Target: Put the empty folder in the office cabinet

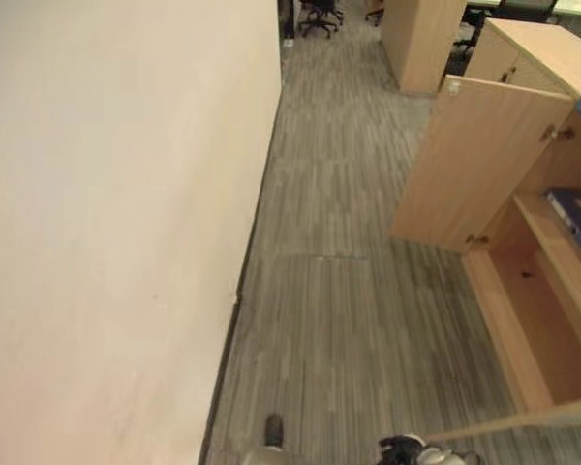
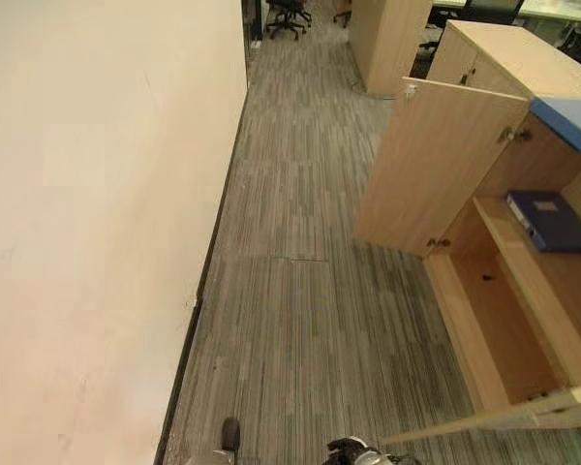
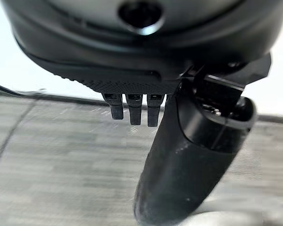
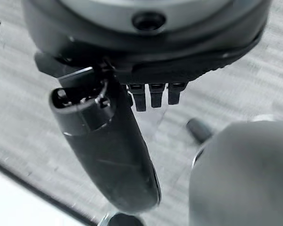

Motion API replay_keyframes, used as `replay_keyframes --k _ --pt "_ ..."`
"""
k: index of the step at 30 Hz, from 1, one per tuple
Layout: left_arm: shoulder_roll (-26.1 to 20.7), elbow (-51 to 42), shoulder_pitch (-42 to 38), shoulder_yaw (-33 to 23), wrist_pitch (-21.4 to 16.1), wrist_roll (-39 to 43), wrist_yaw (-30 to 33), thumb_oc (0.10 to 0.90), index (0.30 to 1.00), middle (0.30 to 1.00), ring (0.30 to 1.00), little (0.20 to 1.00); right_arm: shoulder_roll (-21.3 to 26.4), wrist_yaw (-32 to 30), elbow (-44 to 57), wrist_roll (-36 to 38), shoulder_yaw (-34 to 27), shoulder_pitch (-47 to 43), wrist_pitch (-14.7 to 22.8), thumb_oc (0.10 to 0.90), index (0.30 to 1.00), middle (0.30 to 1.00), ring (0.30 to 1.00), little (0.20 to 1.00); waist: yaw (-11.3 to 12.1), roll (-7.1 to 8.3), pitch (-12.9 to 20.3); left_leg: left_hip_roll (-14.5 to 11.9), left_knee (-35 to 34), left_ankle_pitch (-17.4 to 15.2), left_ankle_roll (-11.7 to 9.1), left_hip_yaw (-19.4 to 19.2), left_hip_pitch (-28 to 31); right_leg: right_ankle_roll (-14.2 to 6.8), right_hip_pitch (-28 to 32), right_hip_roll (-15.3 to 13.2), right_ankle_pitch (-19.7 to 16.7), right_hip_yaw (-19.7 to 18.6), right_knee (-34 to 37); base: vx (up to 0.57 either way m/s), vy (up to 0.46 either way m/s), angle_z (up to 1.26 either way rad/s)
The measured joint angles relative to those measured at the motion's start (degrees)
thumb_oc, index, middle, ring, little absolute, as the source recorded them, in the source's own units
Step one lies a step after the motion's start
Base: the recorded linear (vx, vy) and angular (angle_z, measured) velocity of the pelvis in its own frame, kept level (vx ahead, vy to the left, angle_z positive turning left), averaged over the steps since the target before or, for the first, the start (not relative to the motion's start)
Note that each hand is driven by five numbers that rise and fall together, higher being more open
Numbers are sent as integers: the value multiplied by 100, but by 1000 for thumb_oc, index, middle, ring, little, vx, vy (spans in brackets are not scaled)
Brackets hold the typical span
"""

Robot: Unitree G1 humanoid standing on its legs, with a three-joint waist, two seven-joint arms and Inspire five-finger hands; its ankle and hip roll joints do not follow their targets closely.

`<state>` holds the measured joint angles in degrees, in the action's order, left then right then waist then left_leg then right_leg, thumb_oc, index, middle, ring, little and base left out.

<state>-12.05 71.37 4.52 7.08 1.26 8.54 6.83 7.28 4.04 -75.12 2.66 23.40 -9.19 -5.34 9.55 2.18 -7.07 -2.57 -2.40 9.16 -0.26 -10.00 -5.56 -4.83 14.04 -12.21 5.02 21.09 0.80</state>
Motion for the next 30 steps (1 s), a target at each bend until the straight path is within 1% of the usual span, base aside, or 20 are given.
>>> replay_keyframes --k 1,3,7,8,9,10,12,13,14,15,16,18,19,21,22,23,25,26,28,30 --pt "-54 40 -71 -5 9 -29 -1 800 900 900 900 900 -55 18 -24 -20 -3 -1 -6 800 900 900 900 900 17 62 3 137 232 -184 59 -4 -83 -50 -1 -160 34 -13 -75 192 333 18" --pt "-128 -119 -126 -30 -40 -26 38 800 900 900 900 900 -108 81 -78 -38 2 -33 -35 800 900 900 900 900 156 45 18 375 603 -558 183 -106 -219 -99 -113 -481 64 -3 -329 174 292 -4" --pt "-264 -366 -220 -19 -43 -27 49 800 900 900 900 900 -176 118 -159 -43 49 -186 -126 800 900 900 900 900 220 44 27 549 1195 -982 269 -221 -558 -128 -334 -785 93 -10 -586 193 270 -5" --pt "-302 -391 -273 -15 -23 -31 51 800 900 900 900 900 -185 117 -154 -47 56 -285 -180 800 900 900 900 900 232 60 21 673 1457 -1210 436 -295 -688 -133 -363 -949 74 15 -645 181 312 -15" --pt "-287 -415 -279 -18 -6 -20 33 800 900 900 900 900 -167 108 -153 -48 53 -313 -191 800 900 900 900 900 234 54 23 729 1456 -1281 532 -335 -673 -161 -387 -1043 51 22 -725 211 384 -25" --pt "-124 -457 -162 32 9 -13 -2 800 900 900 900 900 -97 100 -124 -50 55 -366 -211 800 900 900 900 900 286 -29 50 788 1330 -1258 565 -458 -583 -195 -616 -1264 -34 22 -1118 93 172 -29" --pt "-27 -531 -76 79 6 -41 -25 800 900 900 900 900 -82 99 -107 -51 62 -431 -202 800 900 900 900 900 338 -63 46 840 1247 -1339 709 -565 -495 -218 -817 -1421 -193 73 -1463 108 209 -32" --pt "9 -527 12 153 13 -42 -45 800 900 900 900 900 -90 97 -87 -49 61 -453 -204 800 900 900 900 900 305 -78 47 882 1186 -1298 705 -552 -420 -192 -901 -1513 -197 184 -1719 126 215 -15" --pt "10 -525 2 246 47 -33 -172 800 900 900 900 900 -86 90 34 -34 57 -442 -215 800 900 900 900 900 298 -108 24 911 1042 -1339 830 -538 -298 -212 -1189 -1601 -320 198 -2273 83 121 -5" --pt "25 -533 36 262 63 -35 -213 800 900 900 900 900 -88 72 133 -26 57 -435 -208 800 900 900 900 900 272 -155 19 894 869 -1226 774 -531 -182 -232 -1375 -1604 -248 165 -2543 86 112 0" --pt "22 -541 170 263 104 -32 -227 800 900 900 900 900 -134 46 298 -3 57 -423 -176 800 900 900 900 900 184 -171 36 885 531 -1039 700 -526 5 -358 -1475 -1494 -148 201 -2471 38 50 5" --pt "26 -567 234 261 115 -30 -228 800 900 900 900 900 -139 14 445 149 3 -421 -108 800 900 900 900 900 123 -206 15 863 232 -906 736 -544 177 -506 -1735 -1330 -53 295 -2239 59 52 -3" --pt "15 -552 243 237 134 -27 -218 800 900 900 900 900 -133 -46 523 262 -18 -413 -45 800 900 900 900 900 -4 -220 7 868 74 -811 764 -513 263 -528 -1897 -1125 -64 333 -1950 93 22 -10" --pt "33 -535 296 175 124 9 -194 800 900 900 900 900 -125 -104 533 453 -238 -424 21 800 900 900 900 900 -70 -277 -35 823 -108 -802 747 -546 414 -556 -2146 -852 -75 267 -1683 141 -25 -18" --pt "78 -357 330 134 129 17 -155 800 900 900 900 900 -71 -239 581 683 -451 -438 37 800 900 900 900 900 -286 -392 -91 734 -114 -823 730 -554 510 -633 -2345 -465 -263 224 -1180 123 -32 -19" --pt "98 -293 311 94 127 19 -98 800 900 900 900 900 -31 -313 587 792 -512 -425 49 800 900 900 900 900 -361 -366 -133 736 -118 -831 724 -564 587 -626 -2438 -356 -418 253 -969 243 -90 -11" --pt "122 -212 268 -35 115 22 -2 800 900 900 900 900 70 -408 538 954 -623 -371 39 800 900 900 900 900 -448 -348 -198 771 -156 -919 747 -601 709 -616 -2663 -246 -683 318 -746 273 -126 -1" --pt "134 -121 237 -301 79 31 56 800 900 900 900 900 114 -474 556 1238 -1114 -324 94 800 900 900 900 900 -504 -303 -238 811 -138 -992 704 -607 796 -727 -2737 -177 -837 530 -158 286 -159 3" --pt "114 -88 203 -383 80 37 106 800 900 900 900 900 158 -580 524 1490 -1300 -288 86 800 900 900 900 900 -495 -264 -263 825 -194 -1025 649 -589 968 -744 -2751 -171 -966 866 186 292 -152 3" --pt "111 -89 228 -580 81 176 167 800 900 900 900 900 203 -665 497 1735 -1440 -174 131 800 900 900 900 900 -489 -194 -240 814 -229 -1115 535 -537 1148 -656 -2686 -296 -1078 1286 64 397 -164 9"
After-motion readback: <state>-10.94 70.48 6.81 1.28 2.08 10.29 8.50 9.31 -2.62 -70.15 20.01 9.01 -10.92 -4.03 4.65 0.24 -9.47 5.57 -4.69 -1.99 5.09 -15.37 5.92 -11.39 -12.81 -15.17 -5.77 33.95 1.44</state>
